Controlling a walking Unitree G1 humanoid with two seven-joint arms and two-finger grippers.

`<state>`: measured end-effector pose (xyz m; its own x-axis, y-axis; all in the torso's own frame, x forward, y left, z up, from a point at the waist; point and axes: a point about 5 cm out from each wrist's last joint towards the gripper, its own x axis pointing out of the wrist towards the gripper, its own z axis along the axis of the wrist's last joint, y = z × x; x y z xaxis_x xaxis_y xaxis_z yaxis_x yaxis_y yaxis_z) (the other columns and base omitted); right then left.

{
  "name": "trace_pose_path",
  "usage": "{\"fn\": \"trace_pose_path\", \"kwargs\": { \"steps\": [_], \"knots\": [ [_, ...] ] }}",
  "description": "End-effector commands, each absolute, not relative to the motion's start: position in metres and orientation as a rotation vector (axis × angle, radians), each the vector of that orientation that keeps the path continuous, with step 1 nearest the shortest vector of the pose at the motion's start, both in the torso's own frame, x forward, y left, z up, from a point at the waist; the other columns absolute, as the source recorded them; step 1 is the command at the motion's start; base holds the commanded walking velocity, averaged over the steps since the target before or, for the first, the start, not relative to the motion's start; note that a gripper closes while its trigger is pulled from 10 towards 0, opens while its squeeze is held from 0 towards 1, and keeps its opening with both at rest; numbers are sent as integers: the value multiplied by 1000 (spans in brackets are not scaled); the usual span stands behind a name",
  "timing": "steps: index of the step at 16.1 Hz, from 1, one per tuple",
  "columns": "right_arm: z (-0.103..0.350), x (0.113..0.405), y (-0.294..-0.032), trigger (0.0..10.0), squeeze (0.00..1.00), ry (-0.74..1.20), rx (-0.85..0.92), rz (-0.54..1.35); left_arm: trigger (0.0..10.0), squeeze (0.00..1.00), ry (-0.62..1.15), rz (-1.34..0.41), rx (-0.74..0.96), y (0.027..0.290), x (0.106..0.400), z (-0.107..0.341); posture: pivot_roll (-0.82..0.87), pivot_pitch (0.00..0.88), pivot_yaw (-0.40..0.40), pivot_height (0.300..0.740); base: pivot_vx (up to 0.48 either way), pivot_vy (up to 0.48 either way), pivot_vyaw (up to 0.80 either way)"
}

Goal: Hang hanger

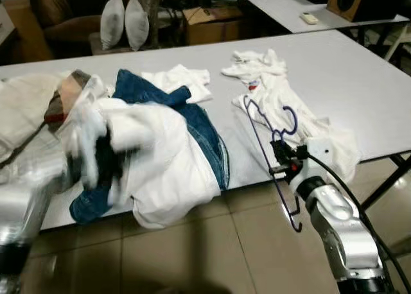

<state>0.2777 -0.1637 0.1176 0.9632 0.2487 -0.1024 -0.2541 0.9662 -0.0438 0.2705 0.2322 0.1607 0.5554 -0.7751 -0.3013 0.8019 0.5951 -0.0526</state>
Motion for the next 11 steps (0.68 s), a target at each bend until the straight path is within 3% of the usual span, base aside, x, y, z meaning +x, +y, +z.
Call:
{"fn": "trace_pose_path", "kwargs": {
  "steps": [1, 5, 11],
  "knots": [
    [112, 277, -164, 10000, 0, 121, -61, 255, 0, 0, 268, -964, 145, 232, 270, 181, 27, 0, 39, 740, 0, 0, 0],
    [110, 278, -161, 10000, 0, 131, -67, 272, 0, 0, 537, -1049, 254, 247, 241, 161, 33, 0, 37, 740, 0, 0, 0],
    [109, 275, -165, 10000, 0, 133, -66, 253, 0, 0, 399, -1126, 170, 220, 246, 171, 21, 0, 55, 740, 0, 0, 0]
  ]
}}
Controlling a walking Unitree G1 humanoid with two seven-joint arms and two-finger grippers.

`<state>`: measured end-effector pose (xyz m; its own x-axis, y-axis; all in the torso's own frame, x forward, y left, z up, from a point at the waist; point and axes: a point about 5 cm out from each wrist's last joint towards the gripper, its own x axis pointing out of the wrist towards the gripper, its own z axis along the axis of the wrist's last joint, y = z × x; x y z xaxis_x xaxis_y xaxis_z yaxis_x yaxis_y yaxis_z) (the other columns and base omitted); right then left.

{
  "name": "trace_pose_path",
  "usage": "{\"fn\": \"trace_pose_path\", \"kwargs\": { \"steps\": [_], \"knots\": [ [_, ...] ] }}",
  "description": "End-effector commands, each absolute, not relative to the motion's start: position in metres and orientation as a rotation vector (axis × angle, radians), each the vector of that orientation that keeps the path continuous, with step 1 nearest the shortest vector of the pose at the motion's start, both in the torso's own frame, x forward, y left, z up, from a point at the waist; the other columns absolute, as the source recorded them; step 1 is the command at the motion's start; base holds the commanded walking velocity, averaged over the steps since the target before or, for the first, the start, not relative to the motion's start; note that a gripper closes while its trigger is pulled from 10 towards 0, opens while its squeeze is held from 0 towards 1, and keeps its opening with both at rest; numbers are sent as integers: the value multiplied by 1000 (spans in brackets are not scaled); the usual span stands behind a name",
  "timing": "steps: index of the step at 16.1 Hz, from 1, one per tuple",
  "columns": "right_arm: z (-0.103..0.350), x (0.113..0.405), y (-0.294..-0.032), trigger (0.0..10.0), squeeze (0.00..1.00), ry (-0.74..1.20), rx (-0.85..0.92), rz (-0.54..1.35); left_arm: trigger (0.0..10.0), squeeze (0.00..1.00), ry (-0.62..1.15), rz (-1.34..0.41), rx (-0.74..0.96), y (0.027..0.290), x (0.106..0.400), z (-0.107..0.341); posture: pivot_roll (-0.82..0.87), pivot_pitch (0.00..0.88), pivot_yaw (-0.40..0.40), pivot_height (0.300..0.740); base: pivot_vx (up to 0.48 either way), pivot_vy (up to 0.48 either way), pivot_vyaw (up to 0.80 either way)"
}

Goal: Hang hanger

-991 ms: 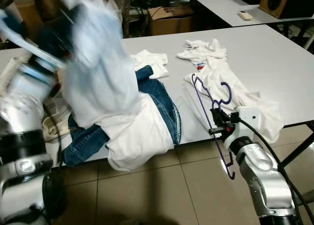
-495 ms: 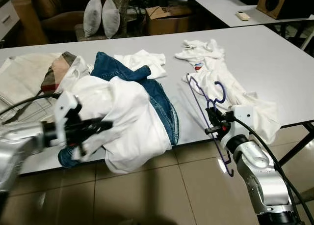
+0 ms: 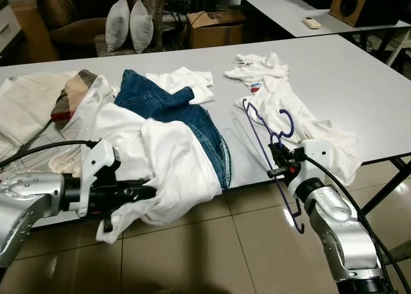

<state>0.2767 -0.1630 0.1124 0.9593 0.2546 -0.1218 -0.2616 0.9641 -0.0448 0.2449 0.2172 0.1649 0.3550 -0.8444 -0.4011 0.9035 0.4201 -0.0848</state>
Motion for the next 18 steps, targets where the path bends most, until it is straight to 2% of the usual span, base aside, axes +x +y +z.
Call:
{"fn": "trace_pose_path", "kwargs": {
  "steps": [1, 3, 5, 6, 7, 8, 9, 10, 11, 12, 14, 15, 16, 18],
  "knots": [
    [109, 275, -166, 10000, 0, 131, -66, 248, 0, 0, 312, -1029, 171, 221, 262, 174, 25, 0, 53, 740, 0, 0, 0],
    [111, 279, -166, 10000, 0, 126, -63, 236, 0, 0, 196, -728, 169, 225, 308, 180, 27, 0, 47, 740, 0, 0, 0],
    [113, 283, -166, 10000, 0, 118, -60, 226, 0, 0, 199, -643, 149, 220, 333, 182, 27, 0, 41, 740, 0, 0, 0],
    [116, 290, -168, 10000, 0, 113, -67, 207, 0, 0, 180, -588, 140, 199, 369, 194, 24, 0, 31, 740, 0, 0, 0],
    [117, 292, -168, 10000, 0, 111, -70, 199, 0, 0, 165, -579, 142, 190, 378, 201, 20, 0, 32, 740, 0, 0, 0],
    [120, 294, -170, 10000, 0, 101, -76, 189, 0, 0, 78, -589, 137, 169, 394, 226, 2, 0, 47, 740, 0, 0, 0],
    [124, 296, -173, 10000, 0, 85, -84, 178, 0, 0, -91, -665, 52, 142, 403, 267, -12, 0, 65, 740, 0, 0, 0],
    [129, 295, -181, 10000, 0, 64, -83, 143, 0, 0, -357, -843, -178, 113, 398, 329, -27, 0, 88, 740, 0, 0, 0],
    [129, 294, -183, 10000, 0, 63, -78, 126, 0, 0, -405, -891, -245, 109, 395, 341, -27, 0, 88, 740, 0, 0, 0],
    [127, 290, -188, 10000, 0, 66, -63, 95, 0, 0, -419, -937, -235, 103, 394, 348, -27, 0, 88, 740, 0, 0, 0],
    [120, 286, -185, 10000, 0, 83, -45, 84, 0, 0, -210, -966, 93, 89, 398, 296, -23, 0, 97, 740, 0, 0, 0],
    [117, 285, -182, 10000, 0, 90, -39, 90, 0, 0, -139, -969, 177, 86, 399, 275, -20, 0, 94, 740, 0, 0, 0],
    [117, 286, -178, 10000, 0, 93, -36, 103, 0, 0, -37, -983, 227, 83, 396, 240, -13, 0, 84, 740, 0, 0, 0],
    [117, 288, -176, 10000, 0, 94, -36, 113, 0, 0, 30, -1013, 242, 80, 390, 215, -8, 0, 74, 740, 0, 0, 0]
  ]
}}
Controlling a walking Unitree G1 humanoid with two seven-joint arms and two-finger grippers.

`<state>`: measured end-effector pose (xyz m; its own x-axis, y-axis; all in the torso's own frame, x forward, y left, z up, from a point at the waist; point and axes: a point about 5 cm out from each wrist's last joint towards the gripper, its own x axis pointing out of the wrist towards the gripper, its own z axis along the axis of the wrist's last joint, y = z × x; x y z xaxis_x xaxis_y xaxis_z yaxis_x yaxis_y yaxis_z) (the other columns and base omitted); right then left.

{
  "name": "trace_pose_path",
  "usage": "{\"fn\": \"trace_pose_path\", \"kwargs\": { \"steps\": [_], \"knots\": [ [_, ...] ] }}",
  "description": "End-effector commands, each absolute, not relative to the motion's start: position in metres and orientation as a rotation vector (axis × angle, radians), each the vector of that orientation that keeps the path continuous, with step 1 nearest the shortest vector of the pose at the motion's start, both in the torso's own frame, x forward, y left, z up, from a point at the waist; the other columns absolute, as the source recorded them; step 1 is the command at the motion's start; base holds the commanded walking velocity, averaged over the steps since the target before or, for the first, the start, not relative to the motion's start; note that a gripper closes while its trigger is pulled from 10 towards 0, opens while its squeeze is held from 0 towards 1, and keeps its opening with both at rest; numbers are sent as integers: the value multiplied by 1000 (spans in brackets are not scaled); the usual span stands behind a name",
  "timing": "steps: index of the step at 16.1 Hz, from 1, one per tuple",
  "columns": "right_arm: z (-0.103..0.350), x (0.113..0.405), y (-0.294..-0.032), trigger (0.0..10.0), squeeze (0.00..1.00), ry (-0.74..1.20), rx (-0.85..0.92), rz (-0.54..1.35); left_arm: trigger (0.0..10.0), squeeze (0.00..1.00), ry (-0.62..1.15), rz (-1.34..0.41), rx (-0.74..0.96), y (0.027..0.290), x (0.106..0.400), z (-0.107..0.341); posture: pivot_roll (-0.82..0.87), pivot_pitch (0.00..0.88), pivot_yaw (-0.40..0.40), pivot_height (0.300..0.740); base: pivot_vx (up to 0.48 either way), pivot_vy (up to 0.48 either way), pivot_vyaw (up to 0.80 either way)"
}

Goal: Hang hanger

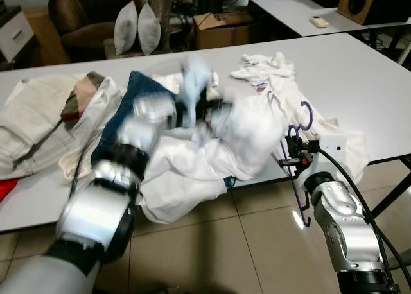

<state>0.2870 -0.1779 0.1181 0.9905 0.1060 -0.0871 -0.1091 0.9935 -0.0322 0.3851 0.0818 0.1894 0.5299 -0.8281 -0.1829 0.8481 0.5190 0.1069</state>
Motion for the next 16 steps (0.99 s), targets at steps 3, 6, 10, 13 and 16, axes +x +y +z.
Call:
{"fn": "trace_pose_path", "kwargs": {
  "steps": [3, 6, 10, 13, 16],
  "knots": [
    [119, 292, -176, 10000, 0, 96, -48, 128, 0, 0, 81, -1086, 251, 85, 377, 191, 3, 0, 53, 740, 0, 0, 0],
    [119, 293, -176, 10000, 0, 91, -49, 130, 0, 0, 105, -1282, 278, 100, 355, 179, 7, 0, 49, 740, 0, 0, 0],
    [129, 295, -199, 10000, 0, 38, 23, 19, 0, 0, 325, -1418, 306, 155, 318, 162, 7, 0, 53, 740, 0, 0, 0],
    [127, 292, -214, 10000, 0, 56, 0, -7, 0, 0, 422, -1245, 502, 196, 320, 157, 12, 0, 51, 740, 0, 0, 0],
    [127, 290, -218, 10000, 0, 60, -7, -17, 0, 0, 312, -1077, 511, 202, 331, 172, 11, 0, 51, 740, 0, 0, 0]
  ]
}}
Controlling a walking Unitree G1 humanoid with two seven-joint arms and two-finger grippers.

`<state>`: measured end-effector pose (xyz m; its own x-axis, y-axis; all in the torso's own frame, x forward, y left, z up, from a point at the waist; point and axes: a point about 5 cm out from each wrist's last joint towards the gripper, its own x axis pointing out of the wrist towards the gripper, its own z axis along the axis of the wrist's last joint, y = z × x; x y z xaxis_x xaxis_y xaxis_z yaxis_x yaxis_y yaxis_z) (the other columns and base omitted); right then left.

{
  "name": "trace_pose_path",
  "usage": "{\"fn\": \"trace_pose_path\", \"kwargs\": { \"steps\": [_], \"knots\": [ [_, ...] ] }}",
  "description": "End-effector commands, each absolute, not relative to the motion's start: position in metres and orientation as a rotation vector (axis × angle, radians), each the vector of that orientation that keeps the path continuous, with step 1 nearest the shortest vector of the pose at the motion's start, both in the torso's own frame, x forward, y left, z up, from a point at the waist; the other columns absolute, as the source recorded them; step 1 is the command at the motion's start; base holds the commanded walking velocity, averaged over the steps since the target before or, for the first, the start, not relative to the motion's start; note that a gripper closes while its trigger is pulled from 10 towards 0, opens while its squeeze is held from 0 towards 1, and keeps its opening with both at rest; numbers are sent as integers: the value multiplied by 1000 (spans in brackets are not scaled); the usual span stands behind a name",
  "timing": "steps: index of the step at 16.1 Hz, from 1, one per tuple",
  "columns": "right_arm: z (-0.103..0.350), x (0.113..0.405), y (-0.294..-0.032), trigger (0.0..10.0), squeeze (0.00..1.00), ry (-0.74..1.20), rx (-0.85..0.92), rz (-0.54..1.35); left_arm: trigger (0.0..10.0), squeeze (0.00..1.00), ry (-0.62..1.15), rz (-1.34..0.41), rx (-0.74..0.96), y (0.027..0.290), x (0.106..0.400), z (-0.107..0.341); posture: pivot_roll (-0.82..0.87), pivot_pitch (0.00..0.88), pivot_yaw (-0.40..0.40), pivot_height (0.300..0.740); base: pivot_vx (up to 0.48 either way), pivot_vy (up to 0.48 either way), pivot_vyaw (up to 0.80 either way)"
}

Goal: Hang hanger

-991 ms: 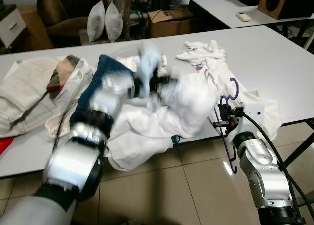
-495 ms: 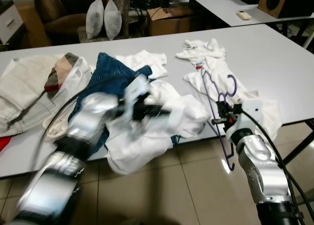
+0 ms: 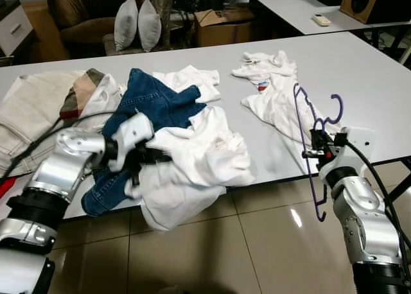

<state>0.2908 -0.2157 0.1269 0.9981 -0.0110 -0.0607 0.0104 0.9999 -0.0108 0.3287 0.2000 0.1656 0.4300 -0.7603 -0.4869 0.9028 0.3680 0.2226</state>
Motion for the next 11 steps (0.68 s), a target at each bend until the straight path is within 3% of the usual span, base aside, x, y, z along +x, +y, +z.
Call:
{"fn": "trace_pose_path", "kwargs": {
  "steps": [1, 4, 6, 7, 9, 11],
  "knots": [
    [127, 289, -218, 10000, 0, 61, -7, -19, 0, 0, 285, -1051, 519, 203, 333, 173, 9, 0, 54, 740, 0, 0, 0],
    [126, 287, -218, 10000, 0, 64, -7, -17, 0, 0, 211, -980, 517, 198, 339, 174, 4, 0, 62, 740, 0, 0, 0],
    [126, 287, -219, 10000, 0, 63, -6, -21, 0, 0, 111, -837, 492, 198, 351, 184, 1, 0, 64, 740, 0, 0, 0],
    [126, 286, -219, 10000, 0, 60, -3, -27, 0, 0, -36, -663, 406, 201, 366, 205, -4, 0, 65, 740, 0, 0, 0],
    [125, 285, -218, 10000, 0, 60, -1, -28, 0, 0, -162, -564, 302, 207, 373, 227, -9, 0, 69, 740, 0, 0, 0],
    [125, 285, -217, 10000, 0, 62, -1, -27, 0, 0, -173, -545, 301, 209, 374, 228, -9, 0, 70, 740, 0, 0, 0]
  ]
}}
